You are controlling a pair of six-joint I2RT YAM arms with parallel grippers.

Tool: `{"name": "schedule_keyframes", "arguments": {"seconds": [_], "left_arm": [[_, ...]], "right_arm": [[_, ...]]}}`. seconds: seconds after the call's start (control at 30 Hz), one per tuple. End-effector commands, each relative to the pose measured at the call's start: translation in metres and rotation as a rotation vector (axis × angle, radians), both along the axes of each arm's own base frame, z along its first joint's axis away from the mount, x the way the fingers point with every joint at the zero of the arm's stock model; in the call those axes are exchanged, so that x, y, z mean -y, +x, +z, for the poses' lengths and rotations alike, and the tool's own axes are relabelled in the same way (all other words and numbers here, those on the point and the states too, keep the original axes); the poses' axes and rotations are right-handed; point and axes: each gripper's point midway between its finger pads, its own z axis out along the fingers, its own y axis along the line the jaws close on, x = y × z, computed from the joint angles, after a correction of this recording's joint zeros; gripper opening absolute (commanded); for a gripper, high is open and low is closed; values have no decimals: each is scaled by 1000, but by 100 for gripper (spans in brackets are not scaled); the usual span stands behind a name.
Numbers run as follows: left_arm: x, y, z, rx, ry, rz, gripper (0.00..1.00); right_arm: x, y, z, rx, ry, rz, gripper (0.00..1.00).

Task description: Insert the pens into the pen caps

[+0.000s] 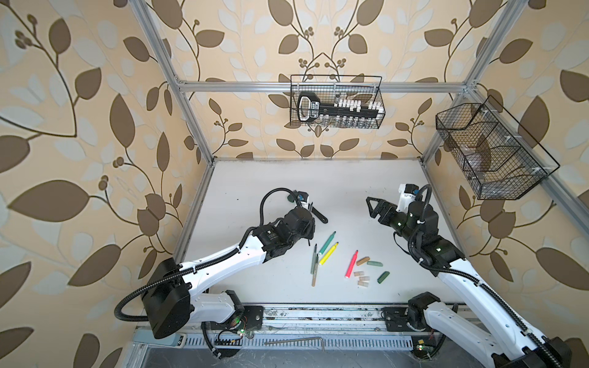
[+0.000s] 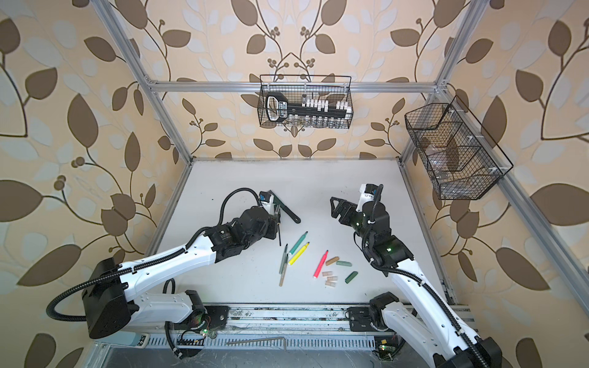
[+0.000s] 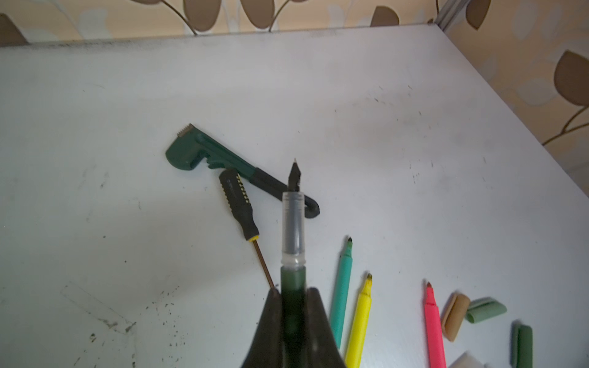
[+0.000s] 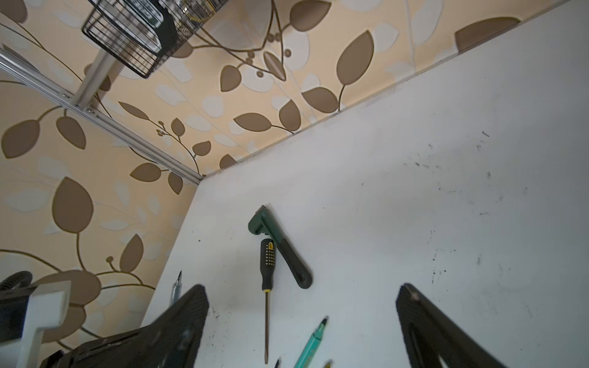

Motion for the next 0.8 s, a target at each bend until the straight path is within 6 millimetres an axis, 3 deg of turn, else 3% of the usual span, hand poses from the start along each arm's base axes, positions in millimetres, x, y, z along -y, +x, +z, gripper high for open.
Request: {"name": "schedule_keyframes", "arguments": {"seconds": [0.0, 0.17, 0.47, 0.67, 0.77], "left_arm": [[25, -1, 50, 171, -152, -132, 0], [54, -14, 43, 131, -196, -289, 0], [79, -34, 41, 95, -234, -427, 0], [94, -47, 38, 95, -214, -502, 0], [103, -57, 39, 102, -207, -544, 0]], "right_arm": [[-4, -3, 6, 66, -7, 35, 90], [-22, -15, 0, 113, 132, 122, 81], [-57, -38, 19, 159, 215, 264, 63], [-91, -53, 35, 209, 212, 394, 63], [-98, -54, 31, 193, 215, 412, 62]]}}
